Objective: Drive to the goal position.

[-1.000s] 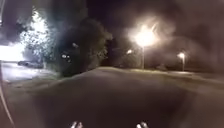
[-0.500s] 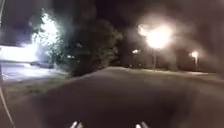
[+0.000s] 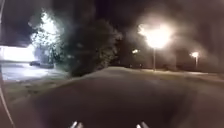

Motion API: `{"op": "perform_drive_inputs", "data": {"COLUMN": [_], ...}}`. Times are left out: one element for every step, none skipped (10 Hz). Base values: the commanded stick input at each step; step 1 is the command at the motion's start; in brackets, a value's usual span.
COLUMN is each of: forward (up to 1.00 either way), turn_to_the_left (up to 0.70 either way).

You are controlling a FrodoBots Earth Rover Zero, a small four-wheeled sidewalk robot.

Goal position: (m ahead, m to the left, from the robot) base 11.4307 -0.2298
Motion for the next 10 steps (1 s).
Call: {"op": "perform_drive_inputs", "data": {"forward": [0.5,0.5,0.5,0.5,0.5,0.5,0.5,0.5,0.5,0.5], "turn_to_the_left": [-0.08,-0.29,-0.49,-0.21,0.0,0.0,0.0,0.0,0.0,0.0]}}
